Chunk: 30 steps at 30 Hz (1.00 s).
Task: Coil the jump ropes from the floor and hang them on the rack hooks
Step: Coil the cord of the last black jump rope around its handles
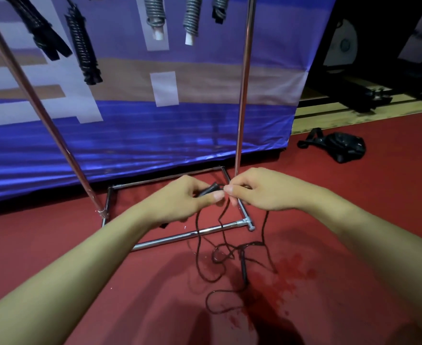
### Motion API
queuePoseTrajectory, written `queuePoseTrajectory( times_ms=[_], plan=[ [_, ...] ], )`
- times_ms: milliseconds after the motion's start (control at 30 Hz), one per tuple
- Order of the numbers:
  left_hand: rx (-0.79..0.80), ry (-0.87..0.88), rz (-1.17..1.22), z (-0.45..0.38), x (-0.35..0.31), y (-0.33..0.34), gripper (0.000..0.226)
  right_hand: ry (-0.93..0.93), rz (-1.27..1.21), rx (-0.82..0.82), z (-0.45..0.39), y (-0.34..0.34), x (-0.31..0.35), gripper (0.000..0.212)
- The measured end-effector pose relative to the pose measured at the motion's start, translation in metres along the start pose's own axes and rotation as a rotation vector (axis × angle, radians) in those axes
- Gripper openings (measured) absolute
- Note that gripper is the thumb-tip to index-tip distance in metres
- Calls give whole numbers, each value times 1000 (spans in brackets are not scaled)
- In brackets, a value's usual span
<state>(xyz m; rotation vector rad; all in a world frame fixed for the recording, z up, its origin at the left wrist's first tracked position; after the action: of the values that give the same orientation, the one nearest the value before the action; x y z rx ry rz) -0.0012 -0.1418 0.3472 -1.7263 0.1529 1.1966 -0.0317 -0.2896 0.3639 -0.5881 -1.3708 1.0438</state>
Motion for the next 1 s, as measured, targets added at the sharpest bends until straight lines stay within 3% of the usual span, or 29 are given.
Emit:
queuePoseTrajectory(
  times_ms=[200,400,500,633,800,900,1000],
  plan=[
    [-125,52,-95,2,11,-28,30,80,-150,110,6,8,-14,44],
    [-110,-125,-340,21,65,-72,37,202,-136,318,19,16,-60,41],
    [-133,-83,-318,20,54,-65,51,117,-150,252,17,11,-48,39],
    [-82,40,-131,2,4,-13,36,-34,-78,85,5,10,-10,36],
    [-34,73,-100,-6,-3,10,37,36,-110,-14,3,0,-11,41],
    [-51,81,-119,-4,8,-12,38,97,-140,101,7,4,-27,47],
    [-69,8,-282,6,42,-44,37,235,36,275,15,10,-60,55]
  ],
)
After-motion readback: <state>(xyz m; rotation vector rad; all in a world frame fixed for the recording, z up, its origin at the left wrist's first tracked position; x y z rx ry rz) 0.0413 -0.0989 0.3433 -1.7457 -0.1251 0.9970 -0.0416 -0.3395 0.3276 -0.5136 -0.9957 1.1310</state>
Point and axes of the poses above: each hand's wrist, its own z-axis away from the middle knuckle, its own y-axis out of the palm, x = y × z, the point moved 7 cm from there along -z, towards the middle knuckle, and after that the axes turned 8 degrees about y, right-handed, at the moved point
